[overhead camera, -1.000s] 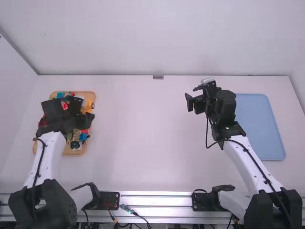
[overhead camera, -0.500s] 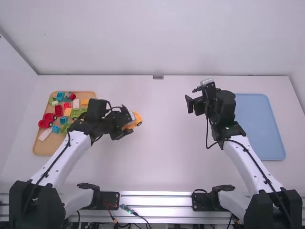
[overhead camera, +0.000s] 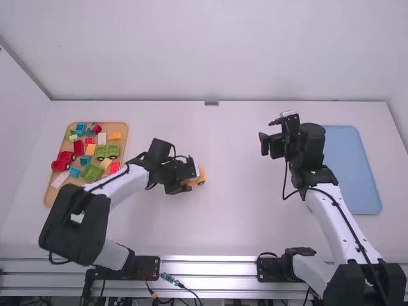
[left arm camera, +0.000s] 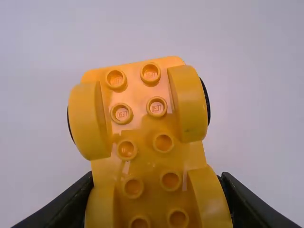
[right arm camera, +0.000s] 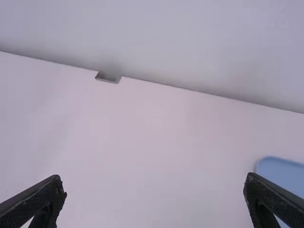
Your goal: Assemble lego blocks to make yellow taxi
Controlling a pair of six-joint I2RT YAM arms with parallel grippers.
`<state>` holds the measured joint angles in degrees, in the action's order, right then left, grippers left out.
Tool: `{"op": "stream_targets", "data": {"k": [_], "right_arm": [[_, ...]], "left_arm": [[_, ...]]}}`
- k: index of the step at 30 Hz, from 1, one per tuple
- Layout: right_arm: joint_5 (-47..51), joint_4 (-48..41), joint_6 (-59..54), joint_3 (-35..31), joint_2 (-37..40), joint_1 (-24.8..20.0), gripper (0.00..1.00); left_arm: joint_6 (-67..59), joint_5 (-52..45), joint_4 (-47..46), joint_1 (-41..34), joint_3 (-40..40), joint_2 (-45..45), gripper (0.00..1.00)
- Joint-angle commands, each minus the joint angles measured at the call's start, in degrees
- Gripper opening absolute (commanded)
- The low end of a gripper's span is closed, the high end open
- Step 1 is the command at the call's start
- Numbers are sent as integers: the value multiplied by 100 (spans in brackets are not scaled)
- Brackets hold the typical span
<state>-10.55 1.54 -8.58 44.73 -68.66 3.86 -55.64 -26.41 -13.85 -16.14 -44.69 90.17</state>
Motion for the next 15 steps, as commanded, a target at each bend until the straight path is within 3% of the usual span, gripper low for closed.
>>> {"op": "stream_targets", "data": {"k": [1,8,15], "right_arm": [[-11,-59,24,144,68,-4,99],[-11,-83,-42,144,68,127,99],[-11,-238,-37,144,68,143,99]], "left_arm": [[-332,-204,-25,-15,-240,411,25],[-1263,-842,-318,-98,-754,1152,24],[-1493,-534,-51,-385,-776,1314,28]]}}
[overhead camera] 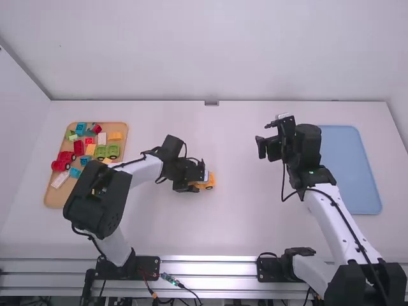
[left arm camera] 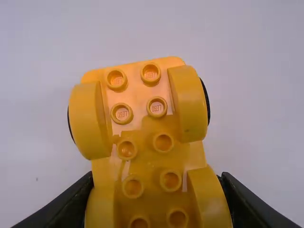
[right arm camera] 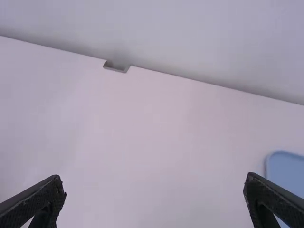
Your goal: Assemble lego blocks to make yellow taxi
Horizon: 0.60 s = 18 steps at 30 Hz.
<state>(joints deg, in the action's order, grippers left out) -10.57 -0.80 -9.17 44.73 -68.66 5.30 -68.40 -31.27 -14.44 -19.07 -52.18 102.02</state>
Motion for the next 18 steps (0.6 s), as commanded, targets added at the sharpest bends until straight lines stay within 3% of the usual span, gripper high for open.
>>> {"op": "stream_targets", "data": {"k": [1,13,18], "right_arm": [[-11,-17,20,142,68,1,99],[-9,-13,17,144,68,-2,99],[-9,-13,20,144,68,-2,99]], "left_arm": [[-214,21,91,-155,20,142,28],[-190,157,220,-330,201,407,23],[-192,-7,-3,-369,203,407,55]]}}
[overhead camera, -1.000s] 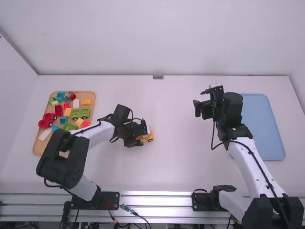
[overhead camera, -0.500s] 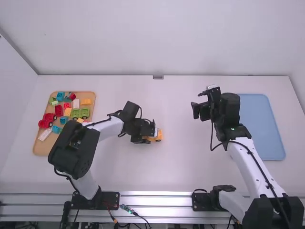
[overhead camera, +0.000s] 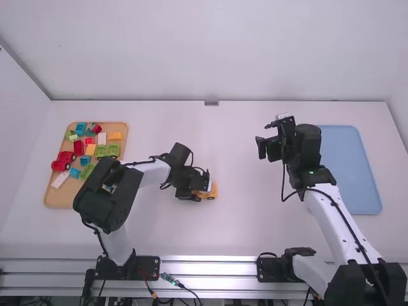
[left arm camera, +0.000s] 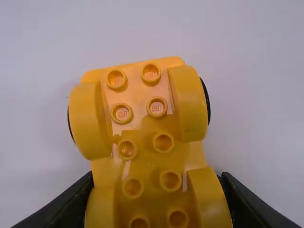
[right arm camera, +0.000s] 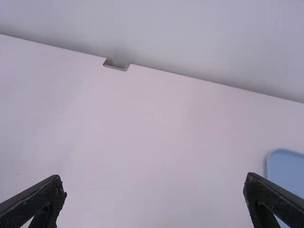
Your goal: Assemble lego blocks to make yellow taxi
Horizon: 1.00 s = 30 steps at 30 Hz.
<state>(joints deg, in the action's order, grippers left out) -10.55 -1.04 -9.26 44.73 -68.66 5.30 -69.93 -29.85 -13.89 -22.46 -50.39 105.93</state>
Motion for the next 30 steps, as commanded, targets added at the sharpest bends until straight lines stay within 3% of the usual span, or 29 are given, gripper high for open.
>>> {"op": "stream_targets", "data": {"k": [1,3,4,5,20,24,30], "right_arm": [[-9,13,26,144,68,-2,99],[-9,11,31,144,68,-2,99],[-9,11,26,144,68,-2,99],[-11,9,28,144,68,-2,99],[-7,74,35,144,68,-2,99],[-13,79,31,144,68,-2,99],[-13,120,50,144,70,7,99]], "left_arm": [[-39,-261,-172,-18,24,15,70],[-42,-348,-228,11,24,15,81],[-35,-340,-231,15,24,15,95],[-35,-320,-233,15,24,15,99],[229,-224,523,13,-7,-223,99],[1051,436,182,13,-171,-518,99],[1261,1005,-1326,13,-890,-992,99]]}}
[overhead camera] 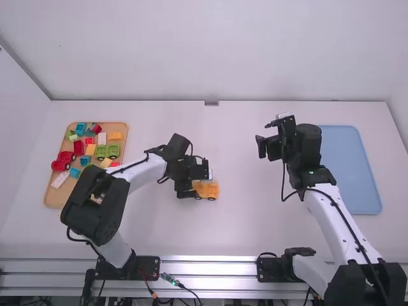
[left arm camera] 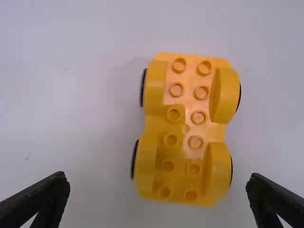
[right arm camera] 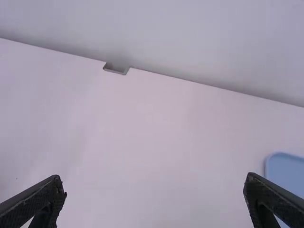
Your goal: Assemble lego blocks to make yellow taxi
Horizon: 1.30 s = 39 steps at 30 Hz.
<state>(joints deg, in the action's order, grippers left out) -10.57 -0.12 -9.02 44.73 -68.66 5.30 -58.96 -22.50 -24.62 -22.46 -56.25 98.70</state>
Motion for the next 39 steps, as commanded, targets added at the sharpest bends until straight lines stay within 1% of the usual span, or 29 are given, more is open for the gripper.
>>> {"op": "stream_targets", "data": {"k": [1,3,4,6,7,8,12,15,17,19,24,25,29,33,37,39], "right_arm": [[-11,31,24,144,70,3,99],[-7,46,24,144,70,3,99],[-11,50,26,144,68,-2,99],[-11,74,26,144,68,20,99],[-11,74,26,144,68,25,99],[-7,76,24,144,68,73,99],[-7,133,20,144,68,182,99],[17,138,4,144,70,234,99],[37,133,24,144,70,219,99],[35,133,20,144,70,219,99],[35,133,17,144,70,224,99],[31,136,24,144,70,224,99],[28,162,22,144,70,224,99],[35,208,22,144,70,224,99],[37,247,0,144,70,224,99],[31,267,-112,144,70,189,99]], "left_arm": [[153,334,-491,13,-435,-341,99],[166,380,-685,15,-549,-389,99],[219,681,-1142,15,-872,-487,99],[304,1103,-1560,11,-1259,-566,99],[363,1160,-1608,17,-1309,-577,99],[680,1446,-1710,55,-1497,-599,99],[1991,2609,-1367,284,-1720,-599,99],[3309,3700,-753,671,-1716,-603,99],[3884,4058,-482,968,-1718,-610,99],[4232,4126,-329,1353,-1725,-625,99],[4824,3868,-19,2409,-1722,-634,99],[5075,3898,58,2785,-1711,-634,99],[5018,3717,200,3410,-1631,-634,99],[5018,3662,394,3720,-1526,-634,99],[5263,4277,296,3869,-1499,-634,99],[5764,4655,112,3877,-1489,-634,99]]}}
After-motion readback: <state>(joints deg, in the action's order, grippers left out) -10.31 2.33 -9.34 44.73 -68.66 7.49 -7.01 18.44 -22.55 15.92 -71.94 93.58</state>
